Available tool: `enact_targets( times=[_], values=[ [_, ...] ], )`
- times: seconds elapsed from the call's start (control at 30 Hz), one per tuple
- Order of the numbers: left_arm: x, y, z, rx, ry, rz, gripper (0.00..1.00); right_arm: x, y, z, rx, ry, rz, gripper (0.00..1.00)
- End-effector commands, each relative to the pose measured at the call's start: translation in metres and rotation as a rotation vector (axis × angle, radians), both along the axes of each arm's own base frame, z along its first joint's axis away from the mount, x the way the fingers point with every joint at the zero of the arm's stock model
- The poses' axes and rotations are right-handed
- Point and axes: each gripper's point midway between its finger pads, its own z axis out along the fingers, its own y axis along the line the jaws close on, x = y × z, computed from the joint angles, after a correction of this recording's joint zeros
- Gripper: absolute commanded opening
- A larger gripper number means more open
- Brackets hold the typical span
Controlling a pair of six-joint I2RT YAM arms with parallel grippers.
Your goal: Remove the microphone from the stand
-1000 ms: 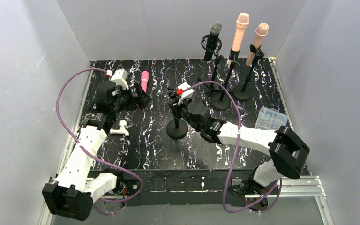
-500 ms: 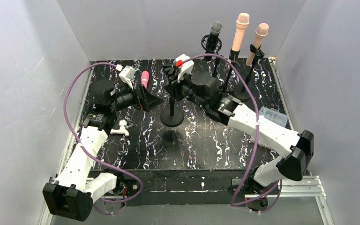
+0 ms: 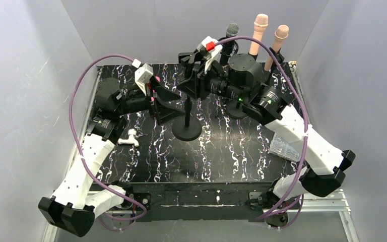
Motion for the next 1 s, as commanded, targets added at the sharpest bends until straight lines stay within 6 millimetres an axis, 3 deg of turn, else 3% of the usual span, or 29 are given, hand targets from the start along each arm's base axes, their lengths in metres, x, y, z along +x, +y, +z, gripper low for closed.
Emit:
enact_targets(
  times=[0.0, 0.27, 0.4, 0.5, 0.63, 0.87, 0.97],
  values=[
    [-0.022, -0.018, 0.022, -0.013, -0.08, -0.133, 0.84, -0.027, -0.007, 0.061, 0.133, -0.047, 0.095, 0.01],
    [-0.024, -0.034, 0.021, -0.036, -0.073, -0.188, 0.74, -0.039, -0.007, 0.084, 0.181, -0.038, 0.149, 0.01],
    [-0.021, -0.038, 0.035, -0.091, -0.086, -0.192, 0.7, -0.038, -0.005, 0.082, 0.183, -0.027, 0.147, 0.01],
    [-0.019, -0.042, 0.037, -0.106, -0.069, -0.213, 0.62, -0.035, -0.004, 0.08, 0.182, -0.025, 0.138, 0.01],
    [-0.02, -0.05, 0.027, -0.096, -0.037, -0.244, 0.49, -0.031, -0.004, 0.079, 0.184, -0.025, 0.117, 0.01],
    [-0.023, -0.05, 0.015, -0.087, -0.02, -0.247, 0.51, -0.028, -0.002, 0.079, 0.18, -0.026, 0.109, 0.01],
    [-0.021, -0.05, 0.017, -0.089, -0.034, -0.235, 0.41, -0.028, -0.002, 0.079, 0.18, -0.026, 0.108, 0.01]
  ],
)
